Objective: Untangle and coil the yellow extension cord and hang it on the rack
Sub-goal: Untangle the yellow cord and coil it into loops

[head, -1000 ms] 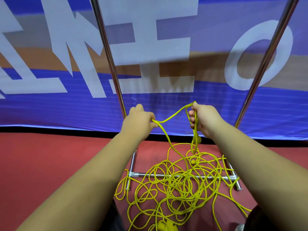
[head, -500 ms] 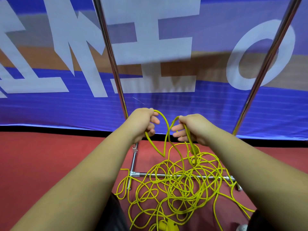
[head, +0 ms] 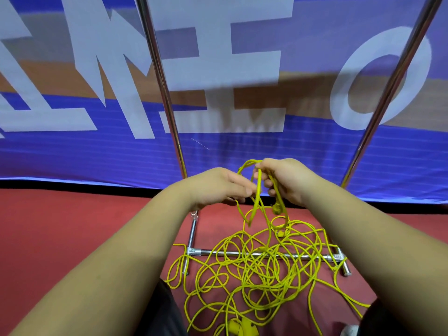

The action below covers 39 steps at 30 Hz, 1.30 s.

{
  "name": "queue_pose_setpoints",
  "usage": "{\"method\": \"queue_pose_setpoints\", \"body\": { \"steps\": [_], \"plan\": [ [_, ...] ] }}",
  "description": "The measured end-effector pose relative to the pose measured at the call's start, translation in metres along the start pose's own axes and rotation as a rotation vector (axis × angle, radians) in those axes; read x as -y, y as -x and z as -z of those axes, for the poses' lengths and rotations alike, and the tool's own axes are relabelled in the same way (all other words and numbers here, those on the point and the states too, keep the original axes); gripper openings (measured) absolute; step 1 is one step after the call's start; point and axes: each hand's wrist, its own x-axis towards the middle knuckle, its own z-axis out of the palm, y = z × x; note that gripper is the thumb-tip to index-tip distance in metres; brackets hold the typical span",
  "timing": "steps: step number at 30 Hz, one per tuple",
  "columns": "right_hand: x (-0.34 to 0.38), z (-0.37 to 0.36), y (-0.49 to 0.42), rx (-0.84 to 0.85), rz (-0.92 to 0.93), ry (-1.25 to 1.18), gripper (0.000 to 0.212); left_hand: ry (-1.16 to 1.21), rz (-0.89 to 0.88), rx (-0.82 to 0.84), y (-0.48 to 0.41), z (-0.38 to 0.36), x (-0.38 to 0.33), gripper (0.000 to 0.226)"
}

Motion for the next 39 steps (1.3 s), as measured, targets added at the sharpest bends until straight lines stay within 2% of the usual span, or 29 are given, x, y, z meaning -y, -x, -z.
{"method": "queue_pose_setpoints", "body": {
  "steps": [2,4,5,7,10,11,14,15,18,21,24,28,31,34,36,39],
  "plan": [
    [0.005,0.005,0.001,-0.025,0.045,0.117,0.028,-0.009,0.053,-0.212,-0.007,0.008,0.006,0.015],
    [0.009,0.007,0.002,0.011,0.064,0.13,0.031,-0.153,0.097,-0.457,-0.015,0.016,0.014,0.014],
    [0.011,0.007,0.003,0.04,0.075,0.108,0.032,-0.244,0.125,-0.514,-0.018,0.017,0.016,0.019],
    [0.017,0.008,0.009,0.096,0.108,0.065,0.032,-0.284,0.179,-0.47,-0.026,0.021,0.027,0.041],
    [0.024,0.01,0.016,0.192,0.158,0.008,0.032,-0.246,0.139,-0.274,-0.037,0.027,0.043,0.077],
    [0.027,0.012,0.018,0.221,0.171,-0.002,0.031,-0.252,0.11,-0.272,-0.041,0.027,0.048,0.074],
    [0.031,0.018,0.023,0.284,0.196,-0.008,0.03,-0.265,0.053,-0.401,-0.051,0.031,0.054,0.021],
    [0.031,0.019,0.023,0.299,0.198,-0.017,0.03,-0.266,0.045,-0.438,-0.054,0.032,0.054,0.012],
    [0.031,0.022,0.024,0.314,0.176,-0.05,0.027,-0.277,0.029,-0.507,-0.059,0.034,0.053,0.014],
    [0.031,0.025,0.025,0.334,0.132,-0.072,0.026,-0.437,0.057,-0.592,-0.063,0.036,0.052,0.034],
    [0.032,0.026,0.026,0.369,0.064,-0.079,0.034,-0.56,0.078,-0.665,-0.068,0.037,0.054,0.045],
    [0.032,0.025,0.028,0.344,0.002,-0.074,0.051,-0.614,0.062,-0.634,-0.07,0.035,0.053,0.038],
    [0.03,0.028,0.024,0.331,0.015,-0.139,0.044,-0.57,0.044,-0.654,-0.069,0.036,0.048,0.031],
    [0.03,0.031,0.022,0.327,0.073,-0.185,0.036,-0.345,0.029,-0.645,-0.066,0.035,0.043,0.034],
    [0.032,0.034,0.023,0.325,0.134,-0.236,0.034,-0.225,0.045,-0.462,-0.062,0.034,0.046,0.032],
    [0.036,0.043,0.022,0.297,0.203,-0.319,0.032,-0.196,0.083,-0.171,-0.056,0.034,0.055,0.035]
  ]
}}
